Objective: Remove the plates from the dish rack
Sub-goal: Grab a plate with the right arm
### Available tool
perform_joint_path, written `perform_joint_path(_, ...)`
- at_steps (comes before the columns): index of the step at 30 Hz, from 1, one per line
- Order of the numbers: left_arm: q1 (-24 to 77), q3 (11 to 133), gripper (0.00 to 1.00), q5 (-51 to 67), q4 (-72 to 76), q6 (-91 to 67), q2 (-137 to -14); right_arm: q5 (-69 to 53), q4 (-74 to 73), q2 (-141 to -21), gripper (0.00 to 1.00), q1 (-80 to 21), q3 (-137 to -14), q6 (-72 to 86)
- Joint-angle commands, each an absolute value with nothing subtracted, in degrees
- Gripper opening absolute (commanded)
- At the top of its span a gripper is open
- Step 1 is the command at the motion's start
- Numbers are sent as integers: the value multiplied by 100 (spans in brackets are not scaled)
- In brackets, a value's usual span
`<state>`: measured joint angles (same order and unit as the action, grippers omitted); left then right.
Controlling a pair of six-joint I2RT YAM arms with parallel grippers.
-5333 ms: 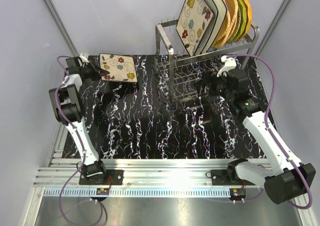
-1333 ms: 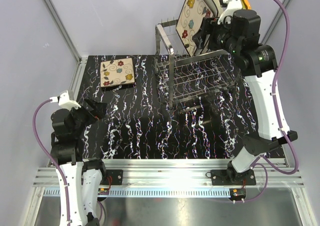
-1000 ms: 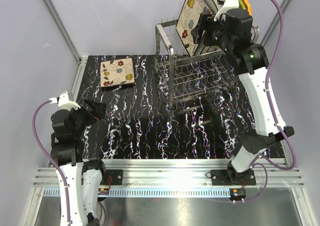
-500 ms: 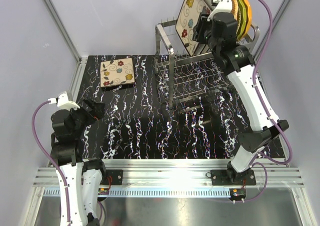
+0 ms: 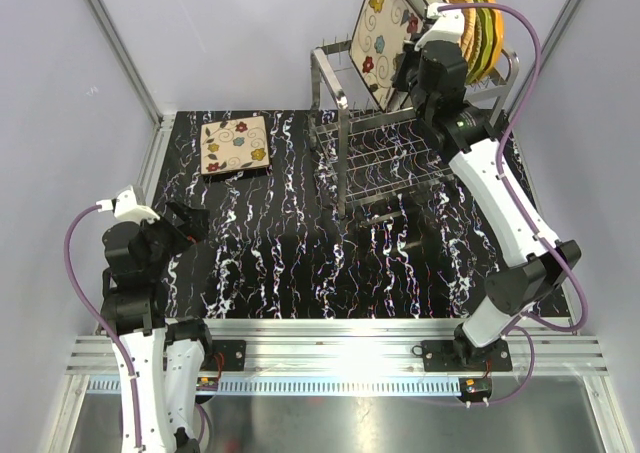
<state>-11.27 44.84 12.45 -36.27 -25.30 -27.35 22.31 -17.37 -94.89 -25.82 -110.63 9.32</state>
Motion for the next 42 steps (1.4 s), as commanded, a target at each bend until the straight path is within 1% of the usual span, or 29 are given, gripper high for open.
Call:
perform_joint_path(1, -1107, 4641, 99, 1169, -3542, -2470, -2646, 2049, -933, -9176, 0, -2584, -10908, 967)
perform_joint_path(5, -1116, 4658, 99, 1178, -3560, -2496, -2637, 1679, -406, -8956, 0, -2575, -10810, 1037)
perform_joint_path(12, -1116, 4711, 99, 1292, -3489, -2593, -2646, 1433, -53, -8921, 0, -2566, -11144, 870)
perform_joint_path(24, -1116, 4772, 99, 1397, -3419, -2672, -2646, 1459, 316, -9018, 0, -2531, -11707, 571)
perform_joint_path(42, -1116, 4816, 99, 1521, -3322, -2786, -2707, 1617, 475, -9018, 0, -2531, -11909, 194)
